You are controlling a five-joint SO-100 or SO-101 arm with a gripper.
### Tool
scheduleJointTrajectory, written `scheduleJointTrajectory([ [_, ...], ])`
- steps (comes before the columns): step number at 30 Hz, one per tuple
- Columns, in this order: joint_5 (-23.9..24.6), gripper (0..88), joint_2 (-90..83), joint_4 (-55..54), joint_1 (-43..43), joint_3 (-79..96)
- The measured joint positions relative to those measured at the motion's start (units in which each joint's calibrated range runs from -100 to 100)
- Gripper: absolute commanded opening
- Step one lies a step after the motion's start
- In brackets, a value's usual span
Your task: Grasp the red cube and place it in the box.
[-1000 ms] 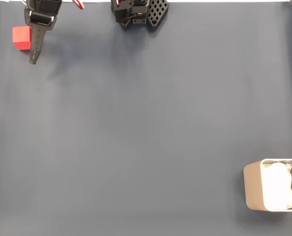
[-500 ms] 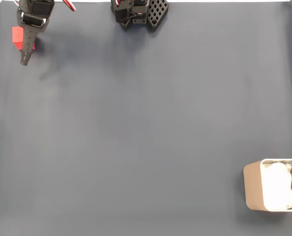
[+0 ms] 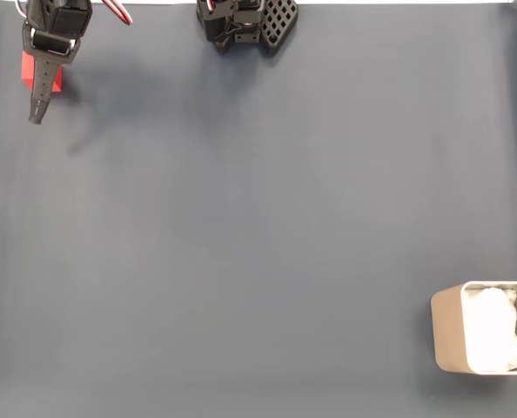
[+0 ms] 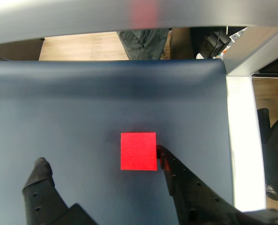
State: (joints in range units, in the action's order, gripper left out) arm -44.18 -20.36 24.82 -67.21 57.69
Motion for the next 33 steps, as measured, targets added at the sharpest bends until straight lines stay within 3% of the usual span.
scheduleJointTrajectory([
  [12,0.0,44.6,0.0,0.0,0.0,0.0],
  [23,-0.88,12.0,0.0,0.0,0.45,0.0],
  [33,-2.98,0.0,0.0,0.0,0.82,-0.54],
])
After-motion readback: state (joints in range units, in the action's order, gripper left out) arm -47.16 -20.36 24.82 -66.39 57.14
